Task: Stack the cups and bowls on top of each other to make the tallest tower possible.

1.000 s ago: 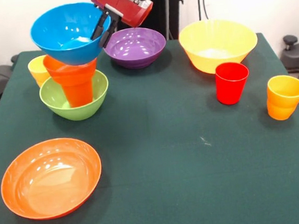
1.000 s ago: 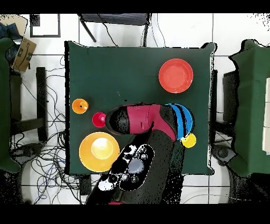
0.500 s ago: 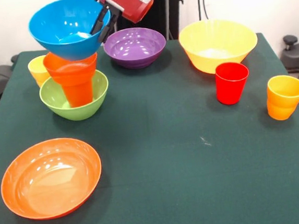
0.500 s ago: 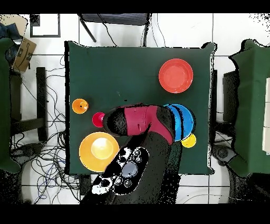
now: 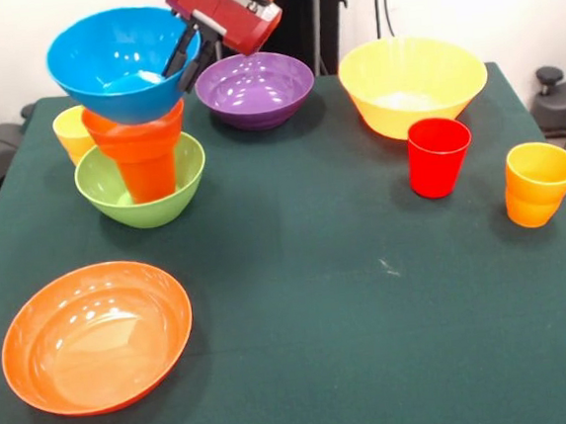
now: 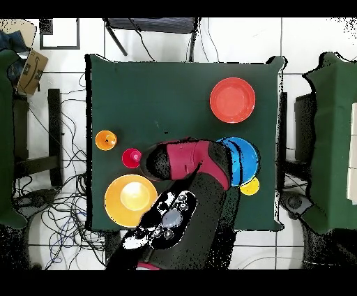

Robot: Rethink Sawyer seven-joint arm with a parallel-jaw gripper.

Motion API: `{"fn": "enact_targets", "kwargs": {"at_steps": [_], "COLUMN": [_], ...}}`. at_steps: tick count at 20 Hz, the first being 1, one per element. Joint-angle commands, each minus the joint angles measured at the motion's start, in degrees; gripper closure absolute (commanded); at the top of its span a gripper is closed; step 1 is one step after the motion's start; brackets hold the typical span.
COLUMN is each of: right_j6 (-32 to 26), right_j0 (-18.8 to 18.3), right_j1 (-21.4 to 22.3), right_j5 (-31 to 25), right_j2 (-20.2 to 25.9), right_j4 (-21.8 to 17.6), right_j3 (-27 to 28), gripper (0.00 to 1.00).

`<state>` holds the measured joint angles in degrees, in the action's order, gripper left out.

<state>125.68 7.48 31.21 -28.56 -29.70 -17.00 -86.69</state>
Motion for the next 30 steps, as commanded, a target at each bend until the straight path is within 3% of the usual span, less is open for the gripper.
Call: {"fn": "enact_targets", "kwargs": {"at_steps": [1, 22, 30], "right_j6": [9.22, 7.14, 3.85], "right_j0": [0.07, -0.54, -2.43], "right_j1": [-3.26, -2.75, 0.61], "right_j5": [5.11, 4.83, 3.96], "right_j2": [3.20, 3.66, 6.65], "right_j4": [0.60, 1.79, 2.38], "right_j3": [-1.25, -1.86, -3.75], "gripper": [1.00, 1.00, 1.00]}}
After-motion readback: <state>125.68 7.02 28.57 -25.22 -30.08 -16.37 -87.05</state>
